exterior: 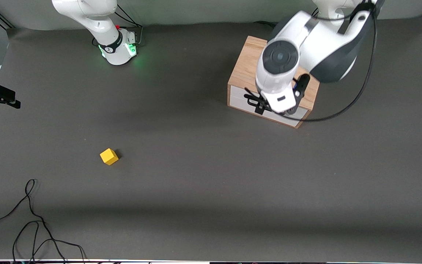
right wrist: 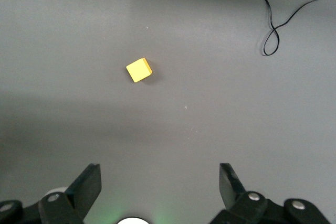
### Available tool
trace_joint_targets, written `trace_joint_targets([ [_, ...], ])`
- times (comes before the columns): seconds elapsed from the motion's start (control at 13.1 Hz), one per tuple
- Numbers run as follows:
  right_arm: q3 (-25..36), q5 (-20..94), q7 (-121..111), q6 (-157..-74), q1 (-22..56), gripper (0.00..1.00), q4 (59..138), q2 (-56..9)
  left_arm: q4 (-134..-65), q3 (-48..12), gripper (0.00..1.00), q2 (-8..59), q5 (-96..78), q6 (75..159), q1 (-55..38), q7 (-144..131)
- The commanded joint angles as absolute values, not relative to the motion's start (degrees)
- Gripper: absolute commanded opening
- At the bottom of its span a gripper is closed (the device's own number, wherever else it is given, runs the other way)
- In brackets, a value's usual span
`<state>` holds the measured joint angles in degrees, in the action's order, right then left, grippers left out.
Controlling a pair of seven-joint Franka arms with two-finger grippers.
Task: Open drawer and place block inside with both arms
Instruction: 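Lower the left gripper onto the handle while the right gripper reaches the cube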
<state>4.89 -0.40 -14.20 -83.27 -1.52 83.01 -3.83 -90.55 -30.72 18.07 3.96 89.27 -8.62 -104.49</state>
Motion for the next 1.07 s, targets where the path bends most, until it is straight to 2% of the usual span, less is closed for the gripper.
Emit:
trace_joint_targets([
  [0.0,5.2,-0.6,-13.1,-82.9,-1.1,1.0,82.5,-3.6,-89.2,-30.6,1.0,21.3,6.2,91.6,-9.0,-104.5],
  [0.38,5.2,-0.2,-13.3,-83.0,-1.0,1.0,85.1,-4.2,-91.0,-30.6,1.0,27.2,9.3,94.5,-9.0,-104.5],
  [0.69,5.1,0.3,-13.1,-93.7,-0.8,1.0,91.9,-8.8,-94.0,-30.5,1.0,28.7,9.8,97.6,-9.1,-104.5],
  [0.99,5.0,2.2,-10.3,-99.0,1.7,1.0,96.1,-11.4,-94.7,-30.5,1.0,31.2,9.8,97.8,-9.0,-104.6],
])
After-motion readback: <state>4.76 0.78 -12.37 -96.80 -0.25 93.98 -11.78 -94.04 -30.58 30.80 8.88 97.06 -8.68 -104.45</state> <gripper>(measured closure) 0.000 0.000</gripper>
